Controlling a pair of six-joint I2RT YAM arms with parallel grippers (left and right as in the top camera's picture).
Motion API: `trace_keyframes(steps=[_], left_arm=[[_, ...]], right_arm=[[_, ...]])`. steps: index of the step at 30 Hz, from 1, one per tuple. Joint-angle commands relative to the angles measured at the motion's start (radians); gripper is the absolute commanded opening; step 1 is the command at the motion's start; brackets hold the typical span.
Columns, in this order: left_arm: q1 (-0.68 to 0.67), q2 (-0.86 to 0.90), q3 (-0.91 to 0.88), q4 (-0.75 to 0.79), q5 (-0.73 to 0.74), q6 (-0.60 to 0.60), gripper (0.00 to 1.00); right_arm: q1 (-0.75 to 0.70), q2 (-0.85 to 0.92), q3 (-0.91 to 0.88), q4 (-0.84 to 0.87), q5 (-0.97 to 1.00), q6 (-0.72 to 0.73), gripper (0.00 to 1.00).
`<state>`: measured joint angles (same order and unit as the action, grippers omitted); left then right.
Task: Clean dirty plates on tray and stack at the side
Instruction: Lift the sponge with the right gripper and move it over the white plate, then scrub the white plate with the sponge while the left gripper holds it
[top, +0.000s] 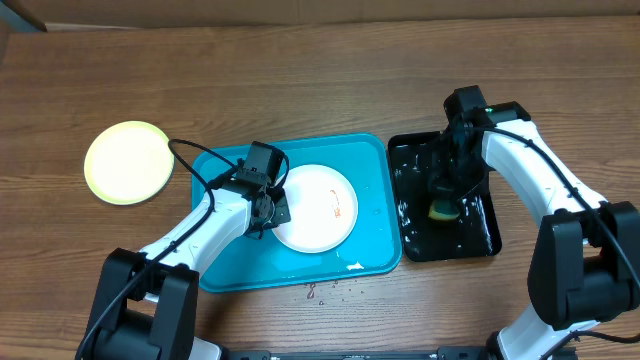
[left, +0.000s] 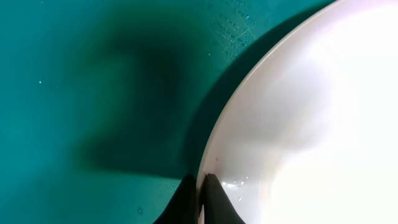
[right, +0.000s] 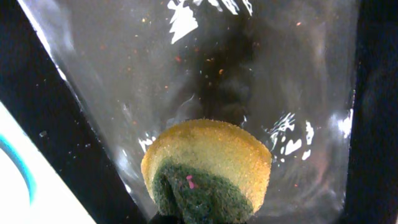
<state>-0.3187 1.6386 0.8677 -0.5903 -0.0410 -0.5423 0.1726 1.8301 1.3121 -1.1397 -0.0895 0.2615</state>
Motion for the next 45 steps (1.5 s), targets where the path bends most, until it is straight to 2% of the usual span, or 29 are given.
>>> trace_keyframes(steps=[1, 7, 12, 13, 14, 18, 21, 24, 26, 29, 32, 42, 45], left_arm=[[0.004, 0.011, -0.015, 0.002, 0.002, 0.026, 0.04], [0.004, 0.011, -0.015, 0.008, 0.008, 0.026, 0.04], [0.004, 0.011, -0.015, 0.004, 0.007, 0.027, 0.04], [0.004, 0.011, -0.015, 0.004, 0.007, 0.027, 0.04], [0.004, 0.011, -0.015, 0.006, 0.008, 0.026, 0.04], [0.004, 0.011, -0.015, 0.013, 0.011, 0.025, 0.04], [0.004, 0.011, -0.015, 0.013, 0.015, 0.026, 0.04], [0.004, 0.011, -0.015, 0.011, 0.014, 0.029, 0.04], [0.004, 0.011, -0.015, 0.011, 0.015, 0.034, 0.04], [0.004, 0.011, -0.015, 0.011, 0.015, 0.034, 0.04], [0.004, 0.011, -0.015, 0.011, 0.015, 0.034, 0.04], [0.004, 0.011, -0.015, 0.007, 0.014, 0.034, 0.04], [0.004, 0.011, -0.015, 0.008, 0.014, 0.034, 0.04]], right_arm=[[0.014, 0.001, -0.004, 0.03, -0.074, -0.002, 0.04], [0.072, 0.001, -0.003, 0.03, -0.033, -0.013, 0.04], [0.095, 0.001, -0.003, 0.033, 0.136, 0.135, 0.04], [0.1, 0.001, -0.003, 0.032, 0.113, 0.134, 0.04], [0.119, 0.001, -0.003, 0.036, -0.012, 0.086, 0.04], [0.193, 0.001, -0.003, 0.076, -0.244, -0.014, 0.04], [0.257, 0.001, -0.003, 0.144, -0.336, -0.031, 0.04], [0.33, 0.001, -0.003, 0.236, -0.343, -0.027, 0.04], [0.402, 0.001, -0.003, 0.318, -0.235, -0.002, 0.04], [0.471, 0.001, -0.004, 0.351, -0.032, 0.058, 0.04], [0.532, 0.002, -0.004, 0.381, 0.101, 0.061, 0.04], [0.595, 0.031, -0.004, 0.426, 0.214, 0.087, 0.04], [0.595, 0.035, -0.004, 0.432, 0.225, 0.087, 0.09]])
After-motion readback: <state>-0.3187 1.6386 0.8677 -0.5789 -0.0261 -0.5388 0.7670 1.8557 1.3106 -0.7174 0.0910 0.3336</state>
